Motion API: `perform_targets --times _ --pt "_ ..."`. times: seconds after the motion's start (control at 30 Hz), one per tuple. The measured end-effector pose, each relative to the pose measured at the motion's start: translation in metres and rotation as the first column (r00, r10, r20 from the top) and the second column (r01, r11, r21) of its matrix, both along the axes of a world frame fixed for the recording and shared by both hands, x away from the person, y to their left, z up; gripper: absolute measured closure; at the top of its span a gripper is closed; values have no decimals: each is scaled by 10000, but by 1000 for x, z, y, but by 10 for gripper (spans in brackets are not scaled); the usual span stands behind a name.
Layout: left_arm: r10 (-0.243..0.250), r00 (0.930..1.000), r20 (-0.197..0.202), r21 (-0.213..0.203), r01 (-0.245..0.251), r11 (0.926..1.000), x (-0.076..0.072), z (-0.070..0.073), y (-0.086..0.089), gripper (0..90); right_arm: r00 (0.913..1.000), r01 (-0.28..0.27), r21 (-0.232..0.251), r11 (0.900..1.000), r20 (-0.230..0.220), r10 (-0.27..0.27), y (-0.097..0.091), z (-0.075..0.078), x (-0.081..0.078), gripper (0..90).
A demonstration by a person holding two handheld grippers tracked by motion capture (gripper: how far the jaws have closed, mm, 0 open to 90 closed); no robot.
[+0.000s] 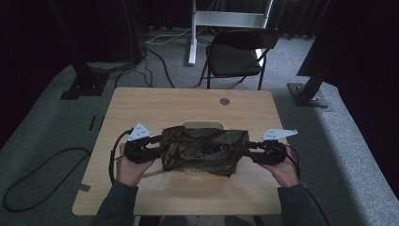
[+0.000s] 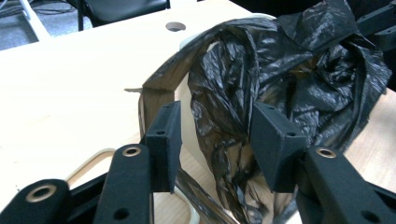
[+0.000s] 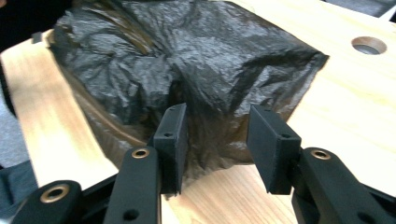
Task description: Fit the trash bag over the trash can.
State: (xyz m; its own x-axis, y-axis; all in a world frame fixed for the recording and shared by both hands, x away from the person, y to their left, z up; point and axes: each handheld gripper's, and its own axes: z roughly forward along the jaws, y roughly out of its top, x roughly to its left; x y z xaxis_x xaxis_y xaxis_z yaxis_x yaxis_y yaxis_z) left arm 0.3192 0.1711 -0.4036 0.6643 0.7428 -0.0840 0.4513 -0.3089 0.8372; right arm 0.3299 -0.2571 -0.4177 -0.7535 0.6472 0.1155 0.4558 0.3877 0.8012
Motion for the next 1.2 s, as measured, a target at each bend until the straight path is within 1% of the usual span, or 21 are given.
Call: perform_targets --times 0.07,0.17,0.23,0.27,0.33,0.37,0.43,0.5,0.57,0.63,0.73,0.77,0.8,0.87,0.93,0.97,1.03,1.13,1.17,1.2 --pt "46 10000 -7 72 -46 10000 3 -1 -3 521 10000 98 -114 9999 -7 -98 1 -2 2 544" --pt "179 9998 100 199 -181 9996 8 -3 -8 512 9997 222 -186 9996 -93 -224 5 -5 6 520" --pt "222 9997 126 240 -225 9995 12 -4 -13 526 9995 298 -279 9992 -99 -301 11 -6 11 535" --pt "214 9997 144 304 -219 9993 14 -4 -16 551 9994 333 -415 9986 -54 -335 14 -6 14 570" --pt "247 9996 163 457 -254 9986 17 -5 -20 641 9994 339 -690 9970 46 -337 20 -6 18 661" --pt "178 9997 159 471 -185 9987 19 -5 -22 694 9994 338 -699 9970 76 -334 22 -5 20 687" --pt "191 9996 207 529 -202 9984 22 -4 -24 789 9991 404 -776 9962 137 -395 24 -3 23 724" --pt "235 9996 185 467 -244 9986 26 -3 -25 860 9984 541 -749 9957 181 -528 24 0 26 740" --pt "294 9994 165 483 -301 9984 29 -3 -25 893 9971 715 -748 9946 294 -695 23 3 28 747" --pt "395 9990 184 495 -404 9980 32 -3 -25 900 9956 882 -701 9936 366 -858 22 5 32 762" --pt "582 9982 122 328 -585 9977 36 -3 -22 900 9938 1072 -640 9922 361 -1051 19 6 36 784" --pt "626 9980 98 264 -628 9977 37 -4 -21 900 9940 1055 -596 9926 341 -1036 19 6 36 780" --pt "638 9979 105 229 -640 9977 37 -4 -21 900 9948 993 -477 9939 265 -981 19 7 35 751" --pt "631 9979 114 203 -634 9978 37 -4 -21 900 9978 623 -331 9975 235 -616 19 6 30 660" --pt "612 9980 126 154 -614 9980 37 -3 -22 900 9993 343 -406 9986 186 -336 21 4 26 559" --pt "583 9982 141 156 -585 9982 36 -3 -22 900 9997 205 -449 9988 134 -199 22 2 24 522" --pt "551 9984 138 121 -552 9984 36 -3 -23 900 9996 200 -625 9978 198 -188 23 0 22 453" --pt "442 9989 139 50 -443 9990 36 -3 -26 900 9999 119 -637 9979 112 -112 25 -4 23 406" --pt "423 9990 133 36 -424 9991 36 -3 -27 900 9998 144 -698 9975 131 -135 27 -4 24 407" --pt "400 9991 139 64 -400 9992 36 -3 -28 900 9998 167 -775 9968 156 -156 28 -4 25 431"
